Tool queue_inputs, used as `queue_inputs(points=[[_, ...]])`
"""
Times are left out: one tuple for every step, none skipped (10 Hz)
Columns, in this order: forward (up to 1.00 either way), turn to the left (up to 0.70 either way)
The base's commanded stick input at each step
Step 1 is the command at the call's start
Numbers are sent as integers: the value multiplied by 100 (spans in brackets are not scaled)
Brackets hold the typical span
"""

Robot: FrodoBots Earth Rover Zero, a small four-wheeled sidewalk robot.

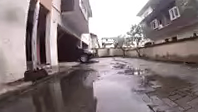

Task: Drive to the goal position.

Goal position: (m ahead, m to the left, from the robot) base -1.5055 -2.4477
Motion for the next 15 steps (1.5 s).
queue_inputs(points=[[70, -35], [70, -35], [70, -35], [70, -35], [70, -35], [70, -35], [70, -35], [70, -35], [70, -35], [70, -35], [70, -35], [63, -46], [48, -58], [11, -67], [0, -70]])
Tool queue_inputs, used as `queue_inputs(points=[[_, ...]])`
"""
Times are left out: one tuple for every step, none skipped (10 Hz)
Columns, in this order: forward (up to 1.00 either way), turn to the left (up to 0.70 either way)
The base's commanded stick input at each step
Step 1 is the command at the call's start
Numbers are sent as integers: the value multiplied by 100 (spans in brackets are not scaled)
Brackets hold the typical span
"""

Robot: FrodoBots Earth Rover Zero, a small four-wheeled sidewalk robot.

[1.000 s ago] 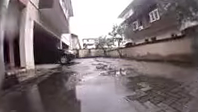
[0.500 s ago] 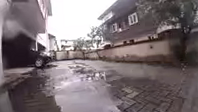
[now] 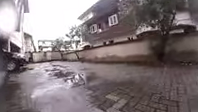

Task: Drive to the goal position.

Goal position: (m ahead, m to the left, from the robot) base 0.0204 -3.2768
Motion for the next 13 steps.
queue_inputs(points=[[0, -70], [0, -70], [0, -70], [0, -70], [0, -70], [0, -70], [0, -70], [0, -70], [0, -70], [0, -70], [0, -70], [0, -70], [0, -70]])
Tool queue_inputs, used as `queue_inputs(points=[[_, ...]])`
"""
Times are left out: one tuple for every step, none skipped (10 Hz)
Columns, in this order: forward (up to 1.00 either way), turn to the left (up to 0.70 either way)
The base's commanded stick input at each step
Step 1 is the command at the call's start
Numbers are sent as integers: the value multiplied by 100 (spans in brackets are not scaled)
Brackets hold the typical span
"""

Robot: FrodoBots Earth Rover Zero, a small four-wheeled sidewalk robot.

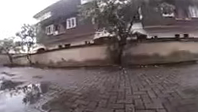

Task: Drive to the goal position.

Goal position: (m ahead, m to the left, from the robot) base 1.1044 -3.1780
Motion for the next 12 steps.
queue_inputs(points=[[0, -69], [0, -69], [0, -69], [0, -69], [0, -69], [0, -69], [0, -69], [0, -69], [0, -69], [0, -69], [0, -69], [0, -69]])
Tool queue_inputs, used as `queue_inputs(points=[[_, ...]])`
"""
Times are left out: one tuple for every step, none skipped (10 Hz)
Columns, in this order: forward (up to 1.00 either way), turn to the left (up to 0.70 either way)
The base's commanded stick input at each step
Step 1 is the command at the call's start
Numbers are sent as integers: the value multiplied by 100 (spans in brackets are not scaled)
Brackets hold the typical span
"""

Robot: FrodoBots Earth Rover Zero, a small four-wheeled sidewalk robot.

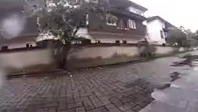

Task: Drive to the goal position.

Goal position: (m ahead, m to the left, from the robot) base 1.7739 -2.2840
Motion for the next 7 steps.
queue_inputs(points=[[0, -69], [0, -69], [0, -69], [0, -69], [0, -69], [0, -69], [0, -69]])
